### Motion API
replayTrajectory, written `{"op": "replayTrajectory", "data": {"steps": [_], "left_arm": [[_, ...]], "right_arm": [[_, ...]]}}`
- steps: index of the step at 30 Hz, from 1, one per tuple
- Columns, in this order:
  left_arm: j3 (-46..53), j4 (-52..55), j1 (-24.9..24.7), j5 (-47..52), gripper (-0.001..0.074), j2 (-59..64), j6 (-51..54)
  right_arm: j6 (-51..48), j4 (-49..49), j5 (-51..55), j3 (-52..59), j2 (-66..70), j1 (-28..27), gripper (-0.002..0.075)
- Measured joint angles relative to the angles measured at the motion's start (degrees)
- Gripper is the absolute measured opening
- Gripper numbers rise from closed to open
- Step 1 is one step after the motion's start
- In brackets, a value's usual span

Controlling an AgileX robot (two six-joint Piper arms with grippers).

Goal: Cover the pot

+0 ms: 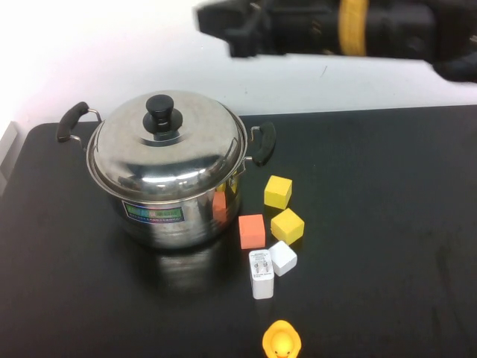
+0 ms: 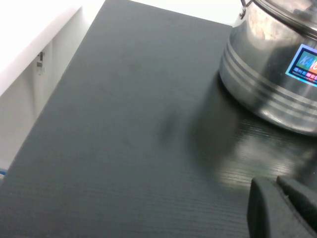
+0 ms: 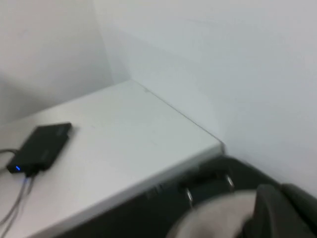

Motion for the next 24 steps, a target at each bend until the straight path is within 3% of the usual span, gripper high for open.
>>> {"op": "replayTrajectory", "data": {"steps": [12, 24], "left_arm": [[0.0, 0.0, 0.0, 0.0, -0.0002, 0.0, 0.2], [0.0, 0.0, 0.0, 0.0, -0.0001, 0.0, 0.2]], "right_arm": [[-3.6, 0.1, 14.2, 38.9, -28.4, 0.0, 0.0006], [1.5, 0.3, 20.8, 53.2, -45.6, 0.0, 0.0005]]}}
